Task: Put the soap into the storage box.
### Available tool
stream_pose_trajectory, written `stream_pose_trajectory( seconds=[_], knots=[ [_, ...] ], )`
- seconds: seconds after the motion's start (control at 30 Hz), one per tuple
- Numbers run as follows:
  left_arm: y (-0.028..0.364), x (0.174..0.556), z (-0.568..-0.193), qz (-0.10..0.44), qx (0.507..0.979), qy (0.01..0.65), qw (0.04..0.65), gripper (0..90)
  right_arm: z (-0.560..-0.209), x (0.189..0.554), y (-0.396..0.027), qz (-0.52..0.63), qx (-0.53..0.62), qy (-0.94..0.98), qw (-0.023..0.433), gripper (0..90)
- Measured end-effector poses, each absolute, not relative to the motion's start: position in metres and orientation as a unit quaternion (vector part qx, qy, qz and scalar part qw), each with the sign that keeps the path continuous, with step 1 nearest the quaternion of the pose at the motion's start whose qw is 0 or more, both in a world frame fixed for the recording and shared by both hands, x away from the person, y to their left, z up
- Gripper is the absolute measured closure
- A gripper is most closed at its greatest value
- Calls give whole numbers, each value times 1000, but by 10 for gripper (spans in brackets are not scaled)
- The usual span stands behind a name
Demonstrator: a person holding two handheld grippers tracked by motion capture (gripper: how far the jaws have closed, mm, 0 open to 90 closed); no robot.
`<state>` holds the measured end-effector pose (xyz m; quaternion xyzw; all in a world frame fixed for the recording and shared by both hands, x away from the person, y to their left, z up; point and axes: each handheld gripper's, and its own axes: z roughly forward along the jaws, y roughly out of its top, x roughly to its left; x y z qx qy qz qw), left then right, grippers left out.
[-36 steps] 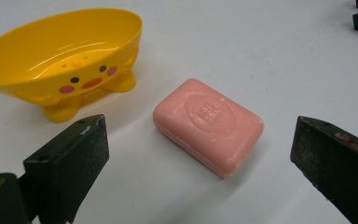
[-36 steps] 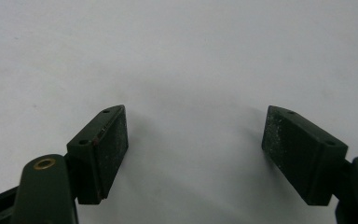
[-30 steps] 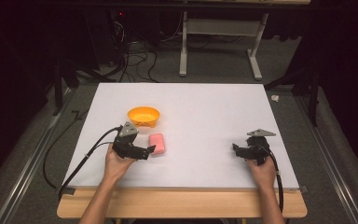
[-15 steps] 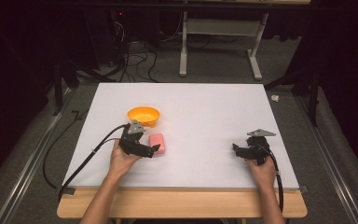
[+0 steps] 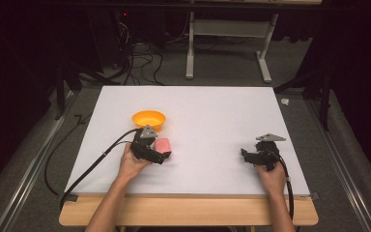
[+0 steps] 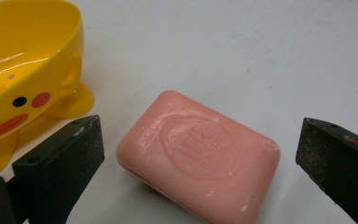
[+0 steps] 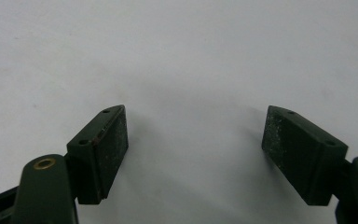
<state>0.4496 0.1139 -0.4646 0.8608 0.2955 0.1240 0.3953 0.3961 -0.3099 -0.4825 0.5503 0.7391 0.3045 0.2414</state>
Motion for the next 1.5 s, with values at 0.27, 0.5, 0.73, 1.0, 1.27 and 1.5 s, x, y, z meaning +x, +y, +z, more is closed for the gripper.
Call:
stream_pose_trajectory(
  seconds=[0.27,0.5,0.73,1.0,1.27,1.5],
  knots=[
    [110,454,-476,114,870,289,383,5,-483,396,-310,304,550,739,241,230],
    [107,456,-482,120,871,293,377,23,-483,396,-310,304,550,739,241,231],
    [107,456,-482,122,871,297,373,30,-483,396,-310,304,551,739,241,230],
    [107,454,-482,127,874,294,366,39,-483,396,-310,304,550,739,242,230],
    [107,449,-481,144,881,282,351,125,-483,396,-310,304,550,739,242,230],
    [106,449,-482,143,878,287,355,132,-483,396,-310,304,550,739,242,231]
  ],
)
